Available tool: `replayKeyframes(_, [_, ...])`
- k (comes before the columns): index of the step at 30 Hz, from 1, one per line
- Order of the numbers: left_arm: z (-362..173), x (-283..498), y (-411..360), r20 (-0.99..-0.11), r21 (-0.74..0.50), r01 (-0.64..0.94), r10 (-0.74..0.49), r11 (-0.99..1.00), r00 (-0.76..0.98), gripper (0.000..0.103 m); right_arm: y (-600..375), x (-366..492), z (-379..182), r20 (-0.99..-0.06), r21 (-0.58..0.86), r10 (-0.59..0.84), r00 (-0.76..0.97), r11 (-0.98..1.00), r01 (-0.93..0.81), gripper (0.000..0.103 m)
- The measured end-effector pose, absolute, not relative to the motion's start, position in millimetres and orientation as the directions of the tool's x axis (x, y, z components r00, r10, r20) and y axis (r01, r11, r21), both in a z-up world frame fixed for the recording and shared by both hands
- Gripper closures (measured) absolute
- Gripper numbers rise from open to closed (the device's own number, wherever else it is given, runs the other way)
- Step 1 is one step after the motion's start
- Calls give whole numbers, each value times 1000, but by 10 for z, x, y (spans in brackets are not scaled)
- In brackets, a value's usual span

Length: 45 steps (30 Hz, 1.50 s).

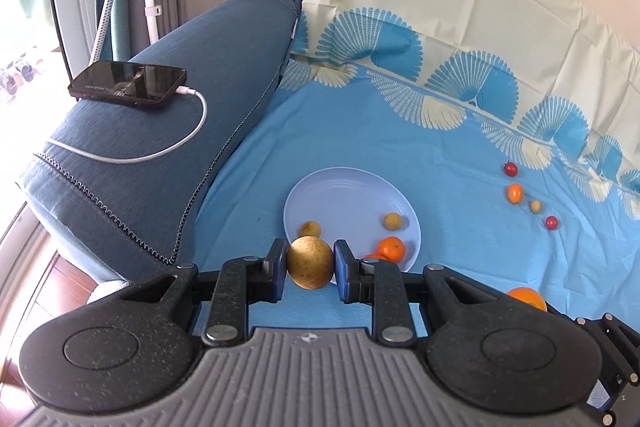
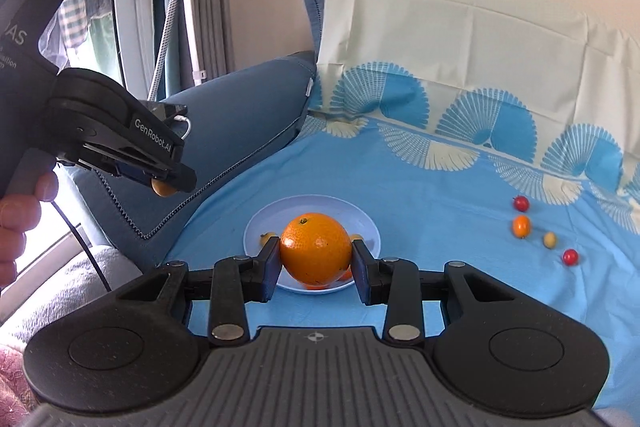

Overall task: Organize fruits
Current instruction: 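Carry both fruits over the plate and open both tools to release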

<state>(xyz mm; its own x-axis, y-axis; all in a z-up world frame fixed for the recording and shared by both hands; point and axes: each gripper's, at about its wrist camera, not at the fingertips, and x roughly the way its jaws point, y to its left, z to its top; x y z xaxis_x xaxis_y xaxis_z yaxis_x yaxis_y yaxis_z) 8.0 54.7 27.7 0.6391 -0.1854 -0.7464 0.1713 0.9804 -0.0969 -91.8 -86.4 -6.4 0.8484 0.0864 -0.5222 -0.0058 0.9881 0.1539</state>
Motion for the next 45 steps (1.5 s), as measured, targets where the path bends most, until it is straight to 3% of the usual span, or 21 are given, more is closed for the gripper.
replayKeyframes(24, [87, 354, 582, -767, -116, 143, -180, 983, 616, 76, -824, -662, -226, -585, 125, 81, 807, 992, -9, 64])
replayKeyframes(45, [-564, 1328, 199, -847, -85, 131, -141, 988, 513, 76, -800, 394, -813, -659, 133, 102, 745, 991, -18, 64])
